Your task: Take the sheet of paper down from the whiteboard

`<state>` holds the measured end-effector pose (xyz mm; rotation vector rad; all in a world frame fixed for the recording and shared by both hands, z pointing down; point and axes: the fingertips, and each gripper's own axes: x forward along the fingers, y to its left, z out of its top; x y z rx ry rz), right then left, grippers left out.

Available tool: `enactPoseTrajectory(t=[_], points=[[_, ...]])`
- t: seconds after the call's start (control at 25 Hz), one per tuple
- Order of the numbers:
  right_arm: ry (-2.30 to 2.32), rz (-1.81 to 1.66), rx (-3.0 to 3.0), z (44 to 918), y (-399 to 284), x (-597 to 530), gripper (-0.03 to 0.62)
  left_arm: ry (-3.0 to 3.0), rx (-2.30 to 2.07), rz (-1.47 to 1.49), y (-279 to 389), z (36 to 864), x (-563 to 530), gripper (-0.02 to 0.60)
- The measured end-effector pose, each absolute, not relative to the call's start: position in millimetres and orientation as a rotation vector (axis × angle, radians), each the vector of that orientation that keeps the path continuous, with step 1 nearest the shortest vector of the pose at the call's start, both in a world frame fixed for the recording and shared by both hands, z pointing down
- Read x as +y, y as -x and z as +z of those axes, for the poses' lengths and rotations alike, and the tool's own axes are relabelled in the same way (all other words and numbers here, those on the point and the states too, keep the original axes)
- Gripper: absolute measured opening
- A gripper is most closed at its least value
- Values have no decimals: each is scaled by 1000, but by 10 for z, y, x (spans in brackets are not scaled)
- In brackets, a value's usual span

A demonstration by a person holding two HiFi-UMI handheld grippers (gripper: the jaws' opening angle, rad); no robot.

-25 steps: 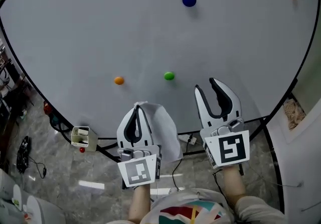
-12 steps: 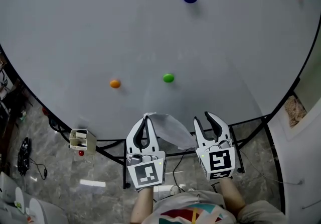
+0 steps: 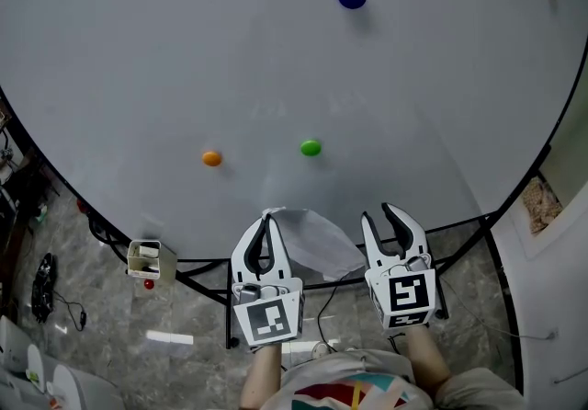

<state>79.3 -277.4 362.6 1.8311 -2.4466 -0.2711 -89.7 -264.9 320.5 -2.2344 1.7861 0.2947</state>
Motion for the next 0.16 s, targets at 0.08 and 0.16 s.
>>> enactPoseTrajectory(t=[0.08, 0.16], points=[[-1832, -266, -2446, 3636, -796, -2782, 134, 2234, 1790, 297, 904, 3214, -2648, 44], [-1834, -264, -2442, 3646, -804, -2791, 133, 2234, 1795, 298, 912, 3224, -2650, 44]])
